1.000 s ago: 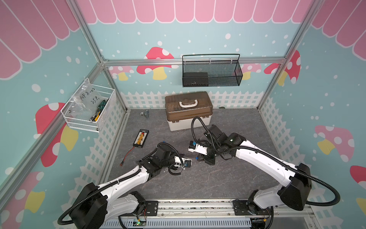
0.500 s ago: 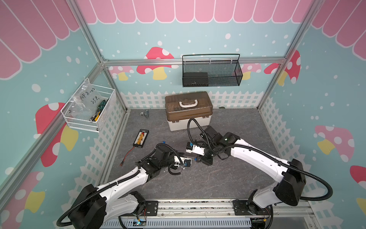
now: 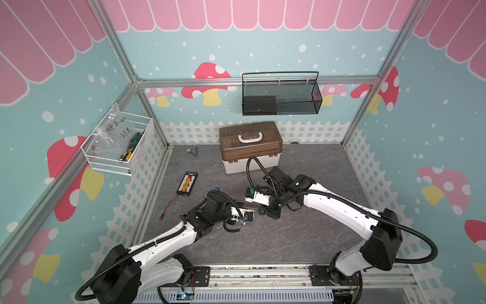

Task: Insert stoppers into test tubes
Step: Insert the stopper into the test tube.

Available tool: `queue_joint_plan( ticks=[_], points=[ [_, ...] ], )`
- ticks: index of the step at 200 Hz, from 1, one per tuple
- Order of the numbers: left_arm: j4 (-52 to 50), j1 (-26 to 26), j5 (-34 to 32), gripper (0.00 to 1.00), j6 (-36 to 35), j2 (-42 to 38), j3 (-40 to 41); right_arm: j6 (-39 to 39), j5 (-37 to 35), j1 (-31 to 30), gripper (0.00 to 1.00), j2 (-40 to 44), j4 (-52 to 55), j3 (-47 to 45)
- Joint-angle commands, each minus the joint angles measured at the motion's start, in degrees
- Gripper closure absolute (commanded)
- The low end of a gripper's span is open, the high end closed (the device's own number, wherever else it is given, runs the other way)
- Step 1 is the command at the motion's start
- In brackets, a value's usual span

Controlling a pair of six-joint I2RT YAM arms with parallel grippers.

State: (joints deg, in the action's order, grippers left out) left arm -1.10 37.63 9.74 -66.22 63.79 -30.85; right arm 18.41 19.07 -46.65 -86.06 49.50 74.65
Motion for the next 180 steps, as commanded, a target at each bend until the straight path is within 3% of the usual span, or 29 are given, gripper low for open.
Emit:
queue_joint_plan(
  ticks=[1, 105, 180],
  points=[
    [1.65, 0.6, 2.29, 1.0, -0.36, -1.21, 0.43, -0.04, 0.09, -0.69, 1.0, -1.47, -0.72, 1.82],
    [5.63, 5.51, -6.33, 1.0, -7.54, -2.12, 3.26, -7.13, 0.43, -0.9, 1.0, -8.57, 1.0, 11.78],
    [12.57, 10.97, -4.15, 1.0, -12.69, -6.6, 8.09, -12.64, 4.89, -0.89, 1.0, -12.67, -1.66, 19.28]
  ],
)
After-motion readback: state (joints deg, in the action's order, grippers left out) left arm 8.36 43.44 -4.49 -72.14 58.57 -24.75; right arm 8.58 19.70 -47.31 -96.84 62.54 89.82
